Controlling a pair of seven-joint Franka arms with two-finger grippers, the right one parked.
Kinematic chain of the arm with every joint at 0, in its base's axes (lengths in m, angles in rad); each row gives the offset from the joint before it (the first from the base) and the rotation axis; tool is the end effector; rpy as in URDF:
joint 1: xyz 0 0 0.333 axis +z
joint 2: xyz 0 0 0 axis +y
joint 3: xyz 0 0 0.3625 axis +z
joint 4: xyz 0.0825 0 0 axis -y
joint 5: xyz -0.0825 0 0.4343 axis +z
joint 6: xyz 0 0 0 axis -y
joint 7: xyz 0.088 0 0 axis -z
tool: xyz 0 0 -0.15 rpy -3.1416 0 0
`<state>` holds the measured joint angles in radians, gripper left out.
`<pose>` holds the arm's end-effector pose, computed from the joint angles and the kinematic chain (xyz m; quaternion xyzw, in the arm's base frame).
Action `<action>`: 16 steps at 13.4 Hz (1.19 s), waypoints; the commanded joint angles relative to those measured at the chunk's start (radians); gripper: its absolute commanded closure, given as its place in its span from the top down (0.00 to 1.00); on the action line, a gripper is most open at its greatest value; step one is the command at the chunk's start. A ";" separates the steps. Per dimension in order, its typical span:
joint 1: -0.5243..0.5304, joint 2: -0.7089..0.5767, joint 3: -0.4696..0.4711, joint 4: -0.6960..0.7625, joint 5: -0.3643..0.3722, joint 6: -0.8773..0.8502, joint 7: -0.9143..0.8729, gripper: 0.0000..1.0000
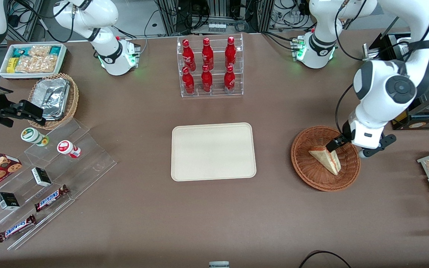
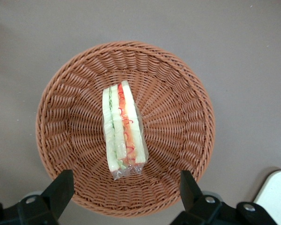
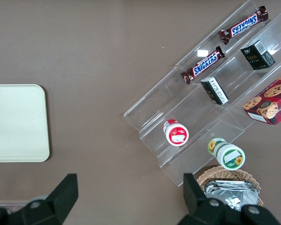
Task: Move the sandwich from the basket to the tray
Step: 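Lower the left gripper and close it on the wrapped sandwich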
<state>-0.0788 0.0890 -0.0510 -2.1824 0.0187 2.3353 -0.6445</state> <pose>0.5921 -0.0763 0.3258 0.9681 0.2485 0.0314 0.0077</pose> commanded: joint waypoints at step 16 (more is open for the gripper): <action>0.002 0.210 0.010 -0.028 0.021 0.174 -0.032 0.49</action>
<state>-0.0772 0.2935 -0.0444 -2.2090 0.0187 2.4907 -0.6506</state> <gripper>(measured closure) 0.057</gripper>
